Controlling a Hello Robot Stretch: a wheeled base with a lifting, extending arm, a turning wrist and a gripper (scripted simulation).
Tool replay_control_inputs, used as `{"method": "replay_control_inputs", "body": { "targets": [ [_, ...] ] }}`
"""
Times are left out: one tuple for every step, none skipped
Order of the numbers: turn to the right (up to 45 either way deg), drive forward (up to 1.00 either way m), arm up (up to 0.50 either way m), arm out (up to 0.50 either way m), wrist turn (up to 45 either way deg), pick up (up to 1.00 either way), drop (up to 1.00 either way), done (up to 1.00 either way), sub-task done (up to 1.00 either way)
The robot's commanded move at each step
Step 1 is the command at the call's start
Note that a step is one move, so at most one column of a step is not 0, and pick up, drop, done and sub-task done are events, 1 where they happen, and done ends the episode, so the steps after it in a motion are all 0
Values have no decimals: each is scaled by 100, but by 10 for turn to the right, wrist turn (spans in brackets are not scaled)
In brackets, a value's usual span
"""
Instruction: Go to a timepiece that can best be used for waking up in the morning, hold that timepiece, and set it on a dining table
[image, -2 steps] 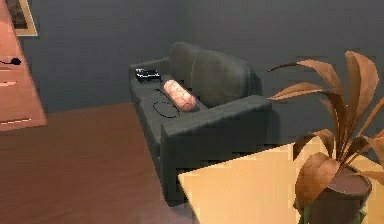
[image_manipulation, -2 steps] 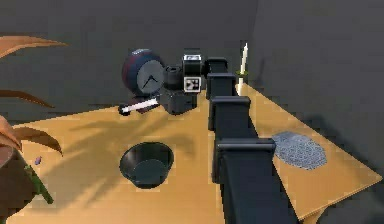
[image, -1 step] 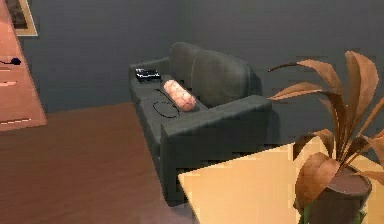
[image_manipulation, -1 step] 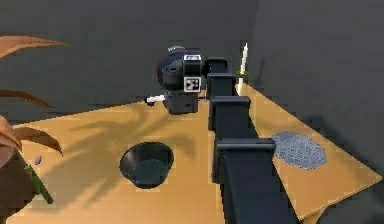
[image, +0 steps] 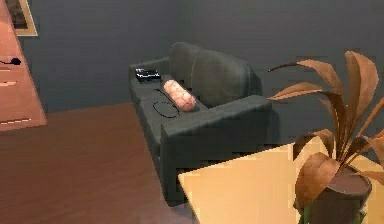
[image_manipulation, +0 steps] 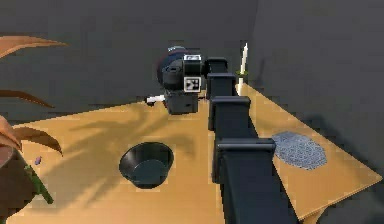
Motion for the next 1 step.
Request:
{"method": "replay_control_inputs", "body": {
  "targets": [
    [0, 0, 0, 0, 0, 0, 100, 0, 0]
  ]
}}
